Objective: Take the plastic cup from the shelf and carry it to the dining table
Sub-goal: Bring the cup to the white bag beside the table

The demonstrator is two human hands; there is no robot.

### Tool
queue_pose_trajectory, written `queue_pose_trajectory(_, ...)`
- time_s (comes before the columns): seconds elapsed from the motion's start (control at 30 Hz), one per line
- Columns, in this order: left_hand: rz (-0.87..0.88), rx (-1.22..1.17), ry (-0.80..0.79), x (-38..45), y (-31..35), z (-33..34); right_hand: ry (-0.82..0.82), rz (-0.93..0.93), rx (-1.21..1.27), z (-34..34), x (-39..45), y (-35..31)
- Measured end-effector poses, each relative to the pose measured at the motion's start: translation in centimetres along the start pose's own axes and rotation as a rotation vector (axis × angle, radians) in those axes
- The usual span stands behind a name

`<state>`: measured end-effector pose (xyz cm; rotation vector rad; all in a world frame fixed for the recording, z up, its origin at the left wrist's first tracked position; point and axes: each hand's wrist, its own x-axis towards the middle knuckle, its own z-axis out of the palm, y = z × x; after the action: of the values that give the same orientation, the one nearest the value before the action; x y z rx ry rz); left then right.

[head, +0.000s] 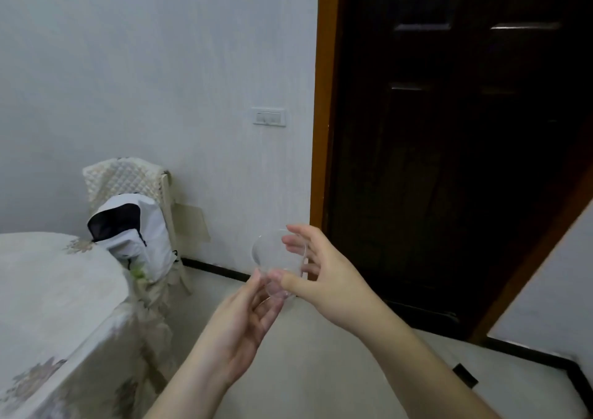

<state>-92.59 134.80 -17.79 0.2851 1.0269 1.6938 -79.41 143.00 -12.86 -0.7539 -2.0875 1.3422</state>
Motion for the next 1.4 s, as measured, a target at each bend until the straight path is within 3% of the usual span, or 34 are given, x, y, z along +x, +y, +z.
queue_pose_trajectory(0.33,0.063,0.026,0.144,8.4,2.2,-2.4,-0.155,-0.003,0.108,1.6,10.8,4.3)
queue_pose_trajectory(0.87,0.212,-0.076,0.299,22.3,13.2,-15.9,-0.378,0.01,0.028,14.4,31.9,5.2)
queue_pose_trajectory(1.4,0.274,-0.182,0.56,35.1,18.7,-21.0,-0.634,-0.036,0.084,20.9,49.7,10.7)
